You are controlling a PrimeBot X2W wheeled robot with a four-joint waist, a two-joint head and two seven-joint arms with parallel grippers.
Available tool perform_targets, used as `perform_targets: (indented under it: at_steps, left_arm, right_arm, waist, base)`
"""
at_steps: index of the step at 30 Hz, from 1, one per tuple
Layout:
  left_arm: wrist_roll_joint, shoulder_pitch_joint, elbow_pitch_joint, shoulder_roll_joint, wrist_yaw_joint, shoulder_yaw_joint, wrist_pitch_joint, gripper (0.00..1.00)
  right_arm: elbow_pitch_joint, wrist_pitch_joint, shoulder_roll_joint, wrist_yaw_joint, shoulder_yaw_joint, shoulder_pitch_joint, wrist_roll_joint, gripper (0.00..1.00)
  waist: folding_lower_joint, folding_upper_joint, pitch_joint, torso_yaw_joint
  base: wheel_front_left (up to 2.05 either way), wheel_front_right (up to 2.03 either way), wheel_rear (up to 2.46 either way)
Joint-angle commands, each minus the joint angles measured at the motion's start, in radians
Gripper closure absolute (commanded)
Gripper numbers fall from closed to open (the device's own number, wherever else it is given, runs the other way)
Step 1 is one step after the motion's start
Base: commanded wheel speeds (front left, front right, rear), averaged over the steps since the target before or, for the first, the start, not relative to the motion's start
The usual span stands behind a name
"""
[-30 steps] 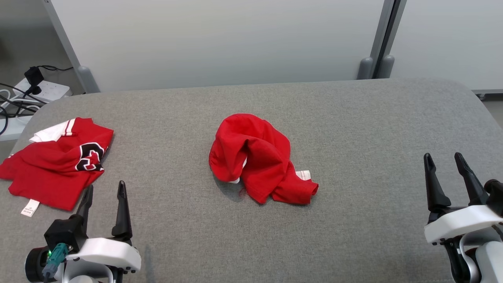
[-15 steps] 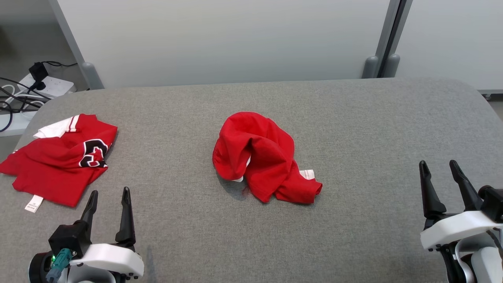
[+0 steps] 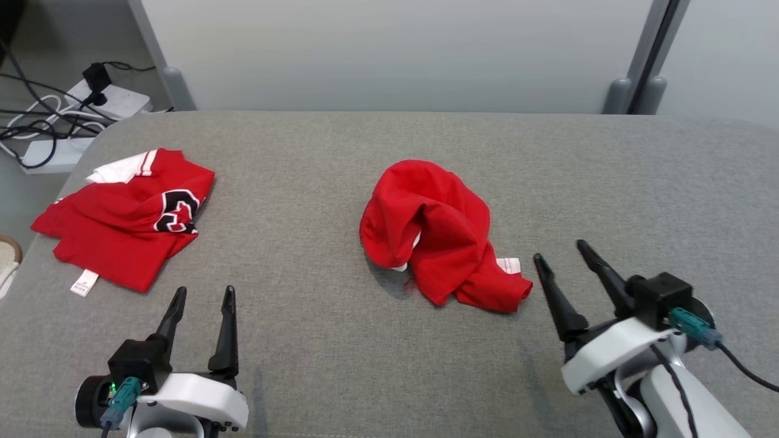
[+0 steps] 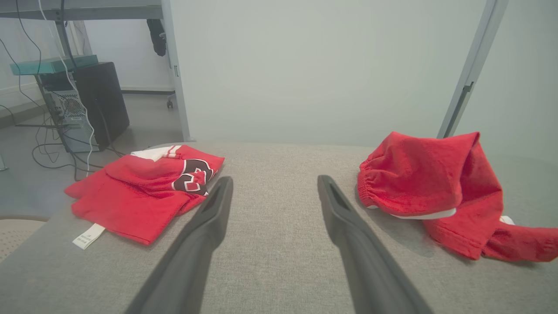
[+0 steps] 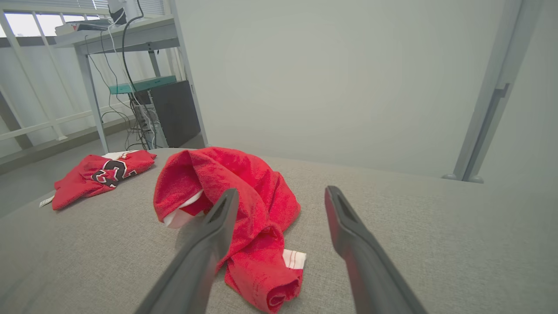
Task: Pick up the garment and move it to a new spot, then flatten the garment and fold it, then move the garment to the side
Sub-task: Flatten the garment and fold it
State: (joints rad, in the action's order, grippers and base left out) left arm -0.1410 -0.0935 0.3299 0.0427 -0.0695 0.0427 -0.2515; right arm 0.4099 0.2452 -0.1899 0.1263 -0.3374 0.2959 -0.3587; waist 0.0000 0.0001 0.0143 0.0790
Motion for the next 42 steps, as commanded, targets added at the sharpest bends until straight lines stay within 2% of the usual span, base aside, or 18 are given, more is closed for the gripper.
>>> perform_targets:
  at_steps: [1, 7, 8, 16, 24, 25, 26, 27, 28, 33, 42]
  left_arm:
    - [0.006, -0.058, -0.031, 0.009, -0.005, 0.022, -0.01, 0.0]
    - [-0.034, -0.083, -0.048, 0.008, -0.007, -0.077, -0.01, 0.0]
    - [-0.046, -0.092, -0.059, 0.008, -0.003, -0.111, -0.01, 0.0]
    - [-0.085, -0.13, -0.101, 0.008, 0.027, -0.209, -0.01, 0.0]
    - [-0.11, -0.151, -0.111, 0.008, 0.049, -0.242, -0.01, 0.0]
    - [-0.112, -0.153, -0.111, 0.008, 0.051, -0.244, -0.01, 0.0]
    - [-0.116, -0.155, -0.11, 0.008, 0.052, -0.247, -0.01, 0.0]
    - [-0.12, -0.158, -0.11, 0.008, 0.052, -0.249, -0.01, 0.0]
    - [-0.123, -0.161, -0.109, 0.008, 0.053, -0.252, -0.01, 0.0]
    - [-0.133, -0.171, -0.109, 0.008, 0.056, -0.265, -0.01, 0.0]
    - [-0.145, -0.157, -0.097, 0.008, 0.053, -0.29, -0.01, 0.0]
  right_arm:
    - [-0.015, -0.005, 0.001, 0.004, -0.028, 0.038, -0.008, 0.0]
    - [0.058, -0.024, 0.019, 0.004, -0.203, 0.139, -0.061, 0.0]
    - [0.097, -0.023, 0.025, 0.004, -0.232, 0.171, -0.084, 0.0]
    - [0.268, -0.01, 0.059, 0.004, -0.263, 0.284, -0.154, 0.0]
    - [0.377, 0.006, 0.098, 0.004, -0.287, 0.369, -0.192, 0.0]
    - [0.39, 0.007, 0.103, 0.004, -0.291, 0.38, -0.194, 0.06]
    - [0.4, 0.008, 0.107, 0.004, -0.296, 0.391, -0.196, 0.57]
    - [0.41, 0.009, 0.112, 0.004, -0.3, 0.401, -0.201, 0.96]
    - [0.418, 0.01, 0.116, 0.004, -0.306, 0.411, -0.205, 1.0]
    - [0.399, 0.015, 0.13, 0.004, -0.343, 0.462, -0.244, 1.0]
    - [0.177, 0.016, 0.139, 0.004, -0.37, 0.554, -0.334, 1.0]
  waist:
    - [0.0, -0.0001, 0.016, 0.022]
    - [0.0, -0.0001, 0.064, 0.111]
    - [0.0, -0.0001, 0.082, 0.144]
    - [0.0, -0.0001, 0.166, 0.245]
    - [0.0, -0.0001, 0.208, 0.281]
    - [0.0, -0.0001, 0.21, 0.283]
    - [0.0, -0.0001, 0.212, 0.285]
    - [0.0, -0.0001, 0.214, 0.286]
    - [0.0, -0.0001, 0.215, 0.288]
    - [0.0, -0.0001, 0.217, 0.291]
    - [0.0, -0.0001, 0.189, 0.288]
  base:
    - [0.0, 0.0, 0.0]
    - [0.0, 0.0, 0.0]
    - [0.0, 0.0, 0.0]
    - [0.0, 0.0, 0.0]
    - [0.0, 0.0, 0.0]
    - [0.0, 0.0, 0.0]
    - [0.0, 0.0, 0.0]
    - [0.0, 0.0, 0.0]
    - [0.0, 0.0, 0.0]
    - [0.0, 0.0, 0.0]
    - [0.0, 0.0, 0.0]
